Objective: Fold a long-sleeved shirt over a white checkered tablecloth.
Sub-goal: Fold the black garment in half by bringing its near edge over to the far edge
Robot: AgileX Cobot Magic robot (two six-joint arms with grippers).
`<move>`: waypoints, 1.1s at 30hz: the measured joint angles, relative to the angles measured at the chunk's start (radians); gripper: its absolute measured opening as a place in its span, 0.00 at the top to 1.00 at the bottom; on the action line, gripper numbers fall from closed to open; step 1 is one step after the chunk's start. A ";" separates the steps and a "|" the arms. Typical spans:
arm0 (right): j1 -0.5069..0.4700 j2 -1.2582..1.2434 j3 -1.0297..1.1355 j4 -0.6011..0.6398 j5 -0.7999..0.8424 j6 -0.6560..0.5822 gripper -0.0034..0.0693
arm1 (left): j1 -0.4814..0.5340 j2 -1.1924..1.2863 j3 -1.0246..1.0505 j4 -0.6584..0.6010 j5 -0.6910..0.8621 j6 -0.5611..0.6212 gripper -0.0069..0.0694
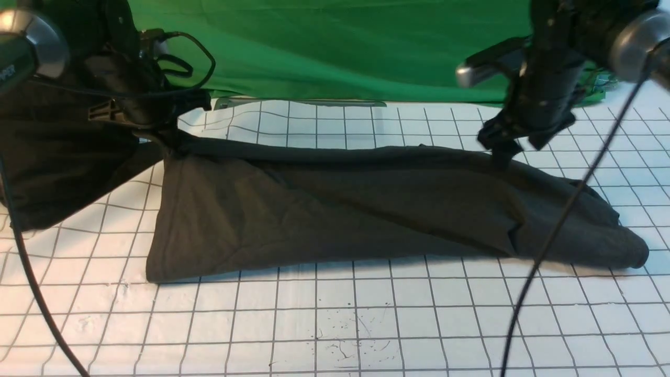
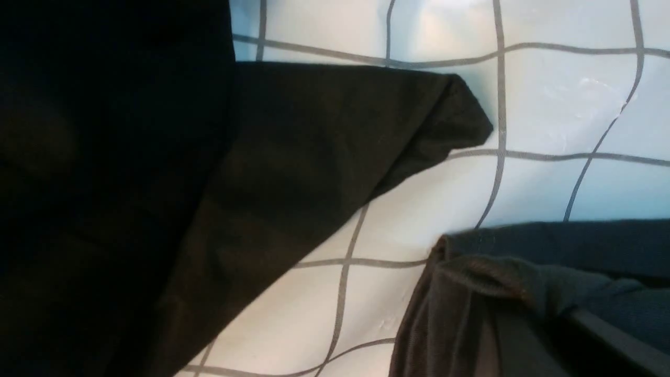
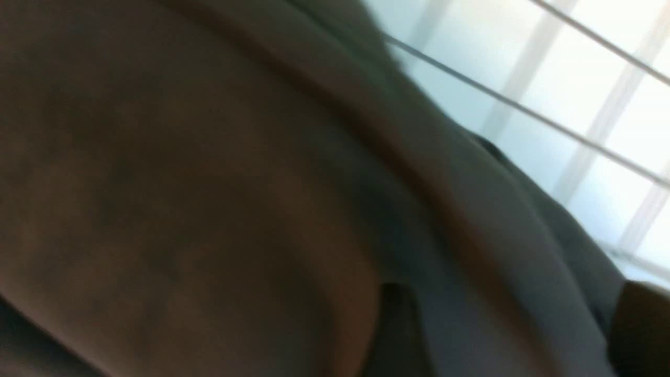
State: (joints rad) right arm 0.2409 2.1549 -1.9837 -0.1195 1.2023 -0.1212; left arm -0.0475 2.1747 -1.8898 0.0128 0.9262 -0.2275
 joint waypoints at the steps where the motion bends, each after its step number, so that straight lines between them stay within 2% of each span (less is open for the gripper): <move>1: -0.024 -0.028 0.030 0.000 0.000 0.005 0.38 | 0.000 0.000 0.000 0.000 0.000 0.000 0.89; 3: -0.098 -0.074 0.092 -0.003 0.005 0.017 0.45 | 0.000 0.000 0.000 0.000 0.000 0.017 0.89; 5: -0.177 -0.084 0.138 0.013 0.011 0.020 0.46 | 0.000 0.000 0.000 0.000 0.002 0.035 0.89; 7: -0.216 -0.081 0.152 0.041 0.011 0.009 0.45 | 0.000 0.000 -0.001 0.000 0.005 0.039 0.89; 9: -0.311 -0.057 0.166 0.178 -0.001 -0.056 0.40 | 0.000 0.000 -0.001 0.000 0.017 0.047 0.89; 16: -0.338 0.000 0.166 0.250 -0.034 -0.141 0.35 | 0.000 0.000 -0.001 -0.001 0.036 0.053 0.89; 25: -0.338 0.082 0.166 0.237 -0.009 -0.158 0.36 | 0.000 0.000 -0.002 -0.013 0.037 0.056 0.89; 27: -0.338 0.096 0.166 0.235 -0.011 -0.160 0.45 | 0.000 0.000 -0.002 -0.013 0.037 0.057 0.89; 31: -0.338 0.098 0.166 0.227 -0.024 -0.168 0.82 | 0.000 0.000 -0.002 -0.013 0.044 0.057 0.89; 32: -0.338 0.098 0.166 0.227 -0.024 -0.168 0.83 | 0.000 0.000 -0.002 -0.013 0.044 0.057 0.89; 33: -0.338 0.093 0.166 0.226 -0.032 -0.170 0.89 | 0.000 0.000 -0.002 -0.013 0.044 0.057 0.89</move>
State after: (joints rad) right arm -0.0971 2.2480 -1.8176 0.1062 1.1706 -0.2912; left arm -0.0475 2.1747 -1.8917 0.0000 0.9697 -0.1710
